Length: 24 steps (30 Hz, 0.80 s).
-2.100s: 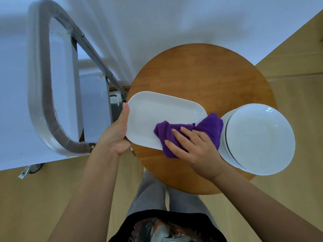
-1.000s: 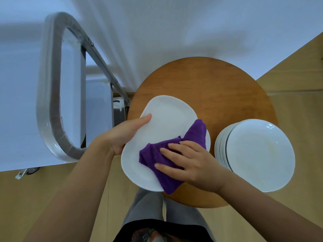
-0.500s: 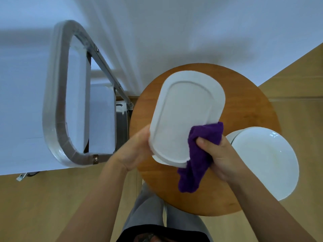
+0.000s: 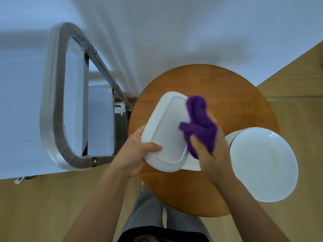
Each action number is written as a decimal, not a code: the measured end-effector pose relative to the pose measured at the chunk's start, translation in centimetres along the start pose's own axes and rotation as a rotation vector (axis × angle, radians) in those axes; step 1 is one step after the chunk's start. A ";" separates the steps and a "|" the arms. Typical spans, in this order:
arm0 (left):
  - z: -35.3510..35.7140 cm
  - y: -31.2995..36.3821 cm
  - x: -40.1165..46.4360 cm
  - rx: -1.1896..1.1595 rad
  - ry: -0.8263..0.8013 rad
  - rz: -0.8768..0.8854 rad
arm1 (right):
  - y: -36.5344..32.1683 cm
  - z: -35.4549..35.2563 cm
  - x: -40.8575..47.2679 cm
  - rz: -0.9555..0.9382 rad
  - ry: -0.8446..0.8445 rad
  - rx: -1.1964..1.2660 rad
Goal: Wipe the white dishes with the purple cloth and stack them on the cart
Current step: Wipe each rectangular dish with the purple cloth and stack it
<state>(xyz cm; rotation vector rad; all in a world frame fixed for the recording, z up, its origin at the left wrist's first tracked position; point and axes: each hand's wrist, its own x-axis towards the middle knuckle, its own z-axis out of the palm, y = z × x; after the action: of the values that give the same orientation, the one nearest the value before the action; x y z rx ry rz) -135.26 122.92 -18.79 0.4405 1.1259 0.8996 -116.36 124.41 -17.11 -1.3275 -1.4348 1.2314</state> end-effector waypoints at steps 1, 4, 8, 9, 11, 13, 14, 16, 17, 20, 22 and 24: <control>0.4 0.2 -0.1 0.023 -0.040 0.011 | -0.3 0.6 -0.1 -0.074 -0.156 -0.089; 1.7 0.7 -0.5 0.116 -0.114 0.048 | -0.9 2.2 0.5 -0.188 -0.361 -0.392; 2.0 1.3 -1.2 0.158 -0.154 0.063 | -1.7 2.3 2.2 -0.267 -0.299 -0.520; 2.1 1.3 -1.4 0.167 -0.150 0.072 | -1.8 2.3 2.6 -0.293 -0.247 -0.566; 2.3 1.5 -1.5 0.191 -0.134 0.085 | -1.9 2.3 3.7 -0.299 -0.133 -0.630; 2.6 1.3 -1.7 0.196 -0.136 0.083 | -1.7 1.8 5.0 -0.225 -0.052 -0.666; 2.7 1.1 -1.9 0.192 -0.133 0.077 | -1.6 1.4 5.7 -0.166 -0.023 -0.668; 2.9 0.5 -2.3 0.166 -0.112 0.062 | -1.2 0.7 6.7 -0.036 0.028 -0.608; 3.0 0.2 -2.5 0.148 -0.096 0.059 | -0.9 0.4 6.9 0.016 0.039 -0.557; 2.8 -0.1 -2.7 0.080 -0.050 0.089 | -0.2 -0.7 7.4 0.148 0.023 -0.384; 2.4 0.1 -2.7 0.005 -0.012 0.126 | 0.1 -1.7 7.4 0.238 0.015 -0.180; 2.4 0.4 -2.2 -0.074 0.038 0.140 | 0.2 -2.0 6.9 0.291 0.031 0.100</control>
<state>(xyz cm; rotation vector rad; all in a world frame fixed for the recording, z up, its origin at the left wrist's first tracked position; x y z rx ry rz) -133.56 121.66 -16.26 0.4472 1.1030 1.0721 -115.23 131.54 -17.28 -1.5169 -1.1697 1.4426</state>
